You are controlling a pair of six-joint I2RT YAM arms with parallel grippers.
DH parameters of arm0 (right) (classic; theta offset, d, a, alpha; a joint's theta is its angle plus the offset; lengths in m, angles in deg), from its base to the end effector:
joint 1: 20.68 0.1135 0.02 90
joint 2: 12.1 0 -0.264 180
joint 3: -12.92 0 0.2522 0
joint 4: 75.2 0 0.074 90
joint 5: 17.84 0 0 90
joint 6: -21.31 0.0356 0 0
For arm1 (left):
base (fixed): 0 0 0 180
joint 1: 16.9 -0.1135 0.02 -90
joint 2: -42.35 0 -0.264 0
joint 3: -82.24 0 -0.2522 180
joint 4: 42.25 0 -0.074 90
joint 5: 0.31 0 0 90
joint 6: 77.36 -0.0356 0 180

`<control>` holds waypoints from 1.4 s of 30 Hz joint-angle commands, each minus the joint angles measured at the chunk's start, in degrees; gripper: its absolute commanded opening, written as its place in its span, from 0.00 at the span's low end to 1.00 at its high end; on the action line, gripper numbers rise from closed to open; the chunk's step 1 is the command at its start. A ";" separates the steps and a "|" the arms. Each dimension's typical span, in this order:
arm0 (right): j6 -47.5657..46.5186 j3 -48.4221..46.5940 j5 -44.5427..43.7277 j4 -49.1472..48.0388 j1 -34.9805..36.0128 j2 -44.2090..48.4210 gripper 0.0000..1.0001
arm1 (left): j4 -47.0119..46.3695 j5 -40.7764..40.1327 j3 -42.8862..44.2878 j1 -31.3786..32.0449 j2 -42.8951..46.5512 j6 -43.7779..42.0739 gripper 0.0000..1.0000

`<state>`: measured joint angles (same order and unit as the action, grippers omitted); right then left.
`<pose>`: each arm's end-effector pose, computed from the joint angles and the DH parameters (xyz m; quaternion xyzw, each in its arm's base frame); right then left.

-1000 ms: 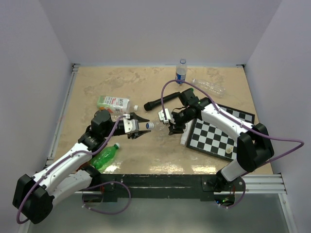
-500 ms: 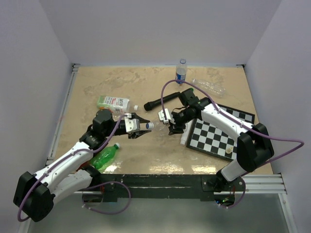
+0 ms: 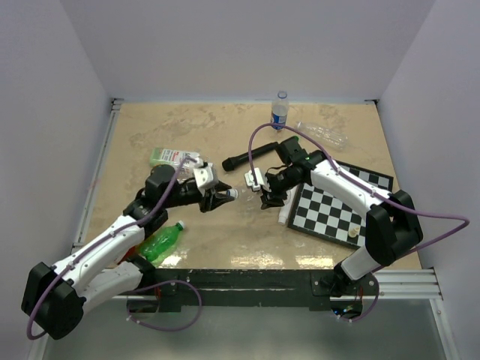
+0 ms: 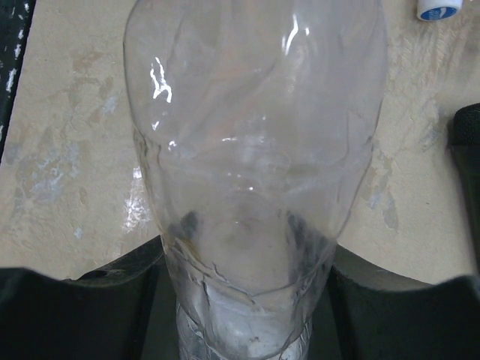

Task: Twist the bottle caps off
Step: Unscrew the bottle cap from the plastic bottle.

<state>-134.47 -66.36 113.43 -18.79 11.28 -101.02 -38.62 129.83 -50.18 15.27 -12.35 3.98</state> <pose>0.2460 0.1811 0.2431 -0.7377 0.5471 0.2734 0.2861 0.1716 -0.1350 0.2788 0.4575 0.6017 -0.3808 0.5326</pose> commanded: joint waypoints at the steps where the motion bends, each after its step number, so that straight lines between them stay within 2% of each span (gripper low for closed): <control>1: -0.67 -2.16 1.35 -0.47 0.38 0.60 0.09 | 9.39 -19.96 10.19 -0.34 -2.51 36.44 0.00; 2: -0.58 -2.16 1.26 -0.64 0.38 0.68 0.09 | 15.87 -24.10 12.65 -0.61 -3.56 44.27 0.00; 5: -0.75 -2.07 1.26 -0.64 0.38 0.07 0.09 | 24.09 -24.76 17.32 -0.43 -5.51 53.47 0.00; 10: -1.02 -2.51 1.17 0.06 0.47 -0.11 0.09 | 21.82 -28.00 15.31 -0.35 -3.05 52.35 0.00; 15: -0.93 -2.42 1.09 -0.03 0.38 -0.02 0.09 | 20.07 -27.22 13.73 -0.35 -1.65 48.14 0.31; 19: -1.11 -2.51 1.09 0.15 0.47 -0.20 0.09 | 18.75 -26.78 13.02 -0.35 1.34 41.12 0.66; 22: -1.19 -2.51 1.17 0.15 0.47 -0.02 0.09 | 18.74 -27.39 12.93 -0.35 4.50 33.30 0.81; 25: -1.37 -2.60 1.17 0.32 0.47 -0.02 0.09 | 18.31 -28.44 12.15 -0.43 7.75 25.39 0.87; 29: -1.46 -2.60 1.35 0.41 0.47 0.07 0.09 | 16.82 -28.98 9.25 -0.52 12.06 12.22 0.89; 34: -1.63 -2.69 1.44 0.59 0.47 -0.11 0.09 | 11.73 -18.98 4.25 -0.35 17.33 -2.82 0.89; 39: -1.81 -2.69 1.26 0.68 0.47 -0.28 0.09 | -0.58 -12.11 -3.84 -0.43 22.08 -7.59 0.90; 42: -1.90 -2.69 1.35 0.68 0.55 -0.46 0.09 | -0.86 -11.14 -4.82 -0.35 21.83 -8.21 0.91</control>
<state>-135.43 -67.50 113.48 -18.57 11.52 -101.07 -31.47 113.72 -53.83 15.00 9.31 1.14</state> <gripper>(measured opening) 0.512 0.906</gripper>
